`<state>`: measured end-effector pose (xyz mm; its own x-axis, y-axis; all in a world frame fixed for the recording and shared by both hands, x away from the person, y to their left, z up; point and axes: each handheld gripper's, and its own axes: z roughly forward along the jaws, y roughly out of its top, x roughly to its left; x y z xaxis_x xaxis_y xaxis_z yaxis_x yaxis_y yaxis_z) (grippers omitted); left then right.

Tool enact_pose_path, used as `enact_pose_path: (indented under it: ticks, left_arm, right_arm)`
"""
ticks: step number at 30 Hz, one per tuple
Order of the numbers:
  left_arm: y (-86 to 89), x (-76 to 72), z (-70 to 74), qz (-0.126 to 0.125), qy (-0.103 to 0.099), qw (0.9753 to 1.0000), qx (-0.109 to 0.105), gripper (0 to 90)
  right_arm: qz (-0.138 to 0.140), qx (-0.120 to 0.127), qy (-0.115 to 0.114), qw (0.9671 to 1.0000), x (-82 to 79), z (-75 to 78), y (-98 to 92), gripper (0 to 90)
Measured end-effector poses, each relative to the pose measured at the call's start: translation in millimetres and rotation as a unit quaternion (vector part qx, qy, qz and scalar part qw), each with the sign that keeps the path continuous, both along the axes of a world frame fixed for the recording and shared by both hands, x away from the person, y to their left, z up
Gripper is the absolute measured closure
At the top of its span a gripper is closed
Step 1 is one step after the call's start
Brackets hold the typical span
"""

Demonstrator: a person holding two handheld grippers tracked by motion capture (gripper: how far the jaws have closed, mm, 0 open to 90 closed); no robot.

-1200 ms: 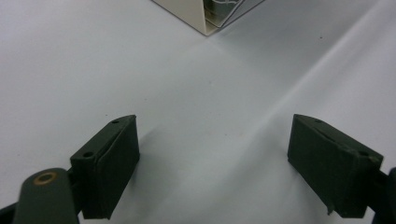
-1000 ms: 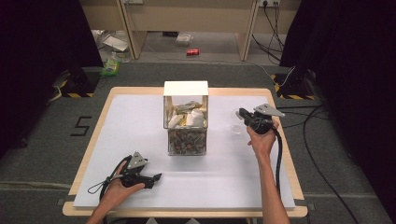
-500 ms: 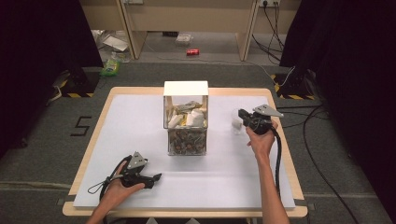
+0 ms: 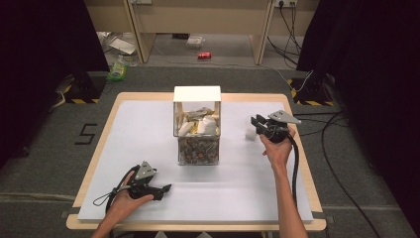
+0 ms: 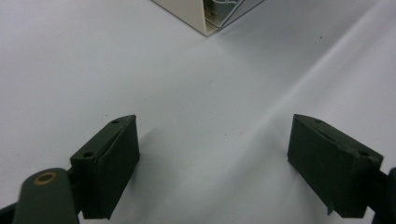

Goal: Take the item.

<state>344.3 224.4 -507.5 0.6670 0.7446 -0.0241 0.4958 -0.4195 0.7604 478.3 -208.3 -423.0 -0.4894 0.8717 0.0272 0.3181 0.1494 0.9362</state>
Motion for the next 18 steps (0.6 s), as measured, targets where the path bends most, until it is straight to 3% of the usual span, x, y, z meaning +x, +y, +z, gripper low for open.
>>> enact_pose_path:
  ticks: [5,10,18]
  left_arm:
    - [0.0,0.0,0.0,0.000,0.000,1.0000,0.000,15.7]
    - [0.0,0.0,0.0,0.000,0.000,1.0000,0.000,15.7]
    - [0.0,0.0,0.0,0.000,0.000,1.0000,0.000,15.7]
  right_arm:
    - [-0.002,-0.002,0.001,1.0000,-3.8,2.9,1.0,61.7]
    - [-0.006,0.006,0.013,0.9999,-6.5,4.7,4.3,47.2]
    - [-0.021,-0.011,0.020,0.9995,-14.2,5.7,10.1,29.0]
